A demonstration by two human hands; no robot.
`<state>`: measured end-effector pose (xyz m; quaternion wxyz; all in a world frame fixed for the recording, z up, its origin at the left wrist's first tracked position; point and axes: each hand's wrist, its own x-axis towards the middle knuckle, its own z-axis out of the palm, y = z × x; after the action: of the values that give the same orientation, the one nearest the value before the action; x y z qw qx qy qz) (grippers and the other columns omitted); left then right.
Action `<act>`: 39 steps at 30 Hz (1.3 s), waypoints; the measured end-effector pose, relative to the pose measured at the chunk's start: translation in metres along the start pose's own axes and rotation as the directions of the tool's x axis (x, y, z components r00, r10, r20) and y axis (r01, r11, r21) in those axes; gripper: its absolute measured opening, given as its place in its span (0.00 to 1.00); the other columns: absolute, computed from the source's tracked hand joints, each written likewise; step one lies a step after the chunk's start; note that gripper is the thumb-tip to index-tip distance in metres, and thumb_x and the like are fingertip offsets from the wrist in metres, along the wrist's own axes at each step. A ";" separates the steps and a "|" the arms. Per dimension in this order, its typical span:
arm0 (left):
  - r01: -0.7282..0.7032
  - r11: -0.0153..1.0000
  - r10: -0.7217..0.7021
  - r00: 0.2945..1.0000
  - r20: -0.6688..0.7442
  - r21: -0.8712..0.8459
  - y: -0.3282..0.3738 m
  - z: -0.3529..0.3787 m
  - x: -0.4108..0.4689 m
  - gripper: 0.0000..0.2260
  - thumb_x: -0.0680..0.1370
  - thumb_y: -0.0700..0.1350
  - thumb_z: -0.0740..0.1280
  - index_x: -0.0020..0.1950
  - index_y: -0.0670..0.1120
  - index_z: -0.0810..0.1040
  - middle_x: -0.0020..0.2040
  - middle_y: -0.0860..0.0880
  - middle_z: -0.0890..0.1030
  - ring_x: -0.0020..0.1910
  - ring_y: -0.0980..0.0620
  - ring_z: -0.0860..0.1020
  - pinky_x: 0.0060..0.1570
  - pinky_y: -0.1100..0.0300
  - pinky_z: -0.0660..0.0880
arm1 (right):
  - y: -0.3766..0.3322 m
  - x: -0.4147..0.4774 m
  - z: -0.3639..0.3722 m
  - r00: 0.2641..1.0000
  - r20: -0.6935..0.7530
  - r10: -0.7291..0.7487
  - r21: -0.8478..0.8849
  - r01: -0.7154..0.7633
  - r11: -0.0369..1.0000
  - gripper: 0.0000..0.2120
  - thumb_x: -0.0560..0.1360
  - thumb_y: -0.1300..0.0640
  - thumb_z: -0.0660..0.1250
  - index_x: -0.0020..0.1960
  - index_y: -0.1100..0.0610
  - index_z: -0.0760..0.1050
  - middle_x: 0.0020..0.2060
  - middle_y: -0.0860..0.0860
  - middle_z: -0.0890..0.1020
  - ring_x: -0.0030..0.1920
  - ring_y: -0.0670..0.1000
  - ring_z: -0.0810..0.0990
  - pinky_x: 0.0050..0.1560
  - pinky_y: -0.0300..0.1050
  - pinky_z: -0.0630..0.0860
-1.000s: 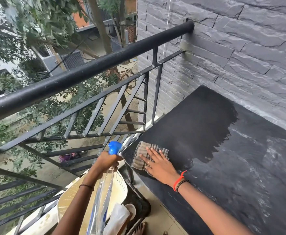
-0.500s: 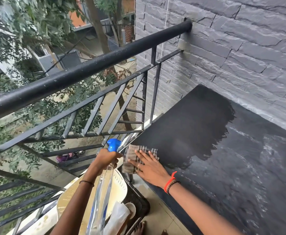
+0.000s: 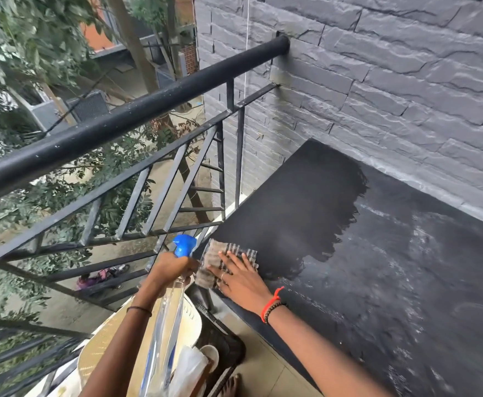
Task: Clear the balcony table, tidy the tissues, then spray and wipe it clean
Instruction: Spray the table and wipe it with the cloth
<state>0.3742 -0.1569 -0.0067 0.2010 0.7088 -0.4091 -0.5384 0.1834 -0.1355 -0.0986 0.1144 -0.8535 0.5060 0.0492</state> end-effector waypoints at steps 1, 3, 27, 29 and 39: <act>0.001 1.000 -0.001 1.000 0.003 0.004 0.003 0.003 -0.002 0.08 0.62 0.43 0.70 0.33 0.38 0.77 0.27 0.44 0.75 0.25 0.48 0.72 0.29 0.60 0.69 | 0.003 -0.012 0.002 1.000 -0.015 -0.018 0.010 0.018 1.000 0.24 0.80 0.48 0.48 0.76 0.45 0.52 0.77 0.53 0.49 0.77 0.55 0.47 0.75 0.58 0.40; -0.005 1.000 0.005 1.000 0.013 0.008 0.006 0.010 -0.003 0.08 0.64 0.42 0.71 0.31 0.40 0.75 0.26 0.45 0.74 0.24 0.48 0.72 0.30 0.59 0.69 | 0.011 -0.036 0.008 0.999 -0.037 -0.031 0.021 0.032 0.999 0.25 0.78 0.46 0.45 0.75 0.44 0.53 0.77 0.53 0.53 0.76 0.55 0.51 0.74 0.61 0.46; -0.073 0.948 -0.018 0.959 0.282 0.310 -0.012 0.134 -0.078 0.12 0.64 0.51 0.68 0.23 0.45 0.74 0.21 0.50 0.76 0.28 0.50 0.74 0.41 0.58 0.74 | 0.127 -0.084 -0.009 0.894 0.113 0.433 0.109 -0.444 0.889 0.25 0.82 0.49 0.49 0.77 0.42 0.46 0.77 0.53 0.45 0.77 0.54 0.45 0.75 0.55 0.45; -0.090 0.936 -0.024 0.947 0.319 0.339 -0.014 0.141 -0.084 0.12 0.67 0.47 0.67 0.23 0.45 0.73 0.20 0.52 0.75 0.27 0.53 0.73 0.40 0.60 0.73 | 0.130 -0.085 -0.011 0.893 0.153 0.422 0.120 -0.441 0.889 0.25 0.82 0.49 0.48 0.77 0.42 0.44 0.77 0.52 0.43 0.77 0.54 0.43 0.75 0.55 0.43; -0.140 0.939 0.034 0.947 0.320 0.315 -0.019 0.141 -0.088 0.11 0.71 0.43 0.68 0.29 0.43 0.74 0.21 0.53 0.75 0.24 0.55 0.73 0.35 0.65 0.73 | 0.127 -0.088 -0.016 0.893 0.180 0.413 0.139 -0.438 0.888 0.25 0.82 0.51 0.49 0.77 0.42 0.45 0.77 0.53 0.43 0.77 0.55 0.43 0.75 0.56 0.45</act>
<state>0.2424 -0.0534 -0.0159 0.0353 0.6202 -0.5521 -0.5561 0.0296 -0.1232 -0.0840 0.2121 -0.7021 0.6737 0.0903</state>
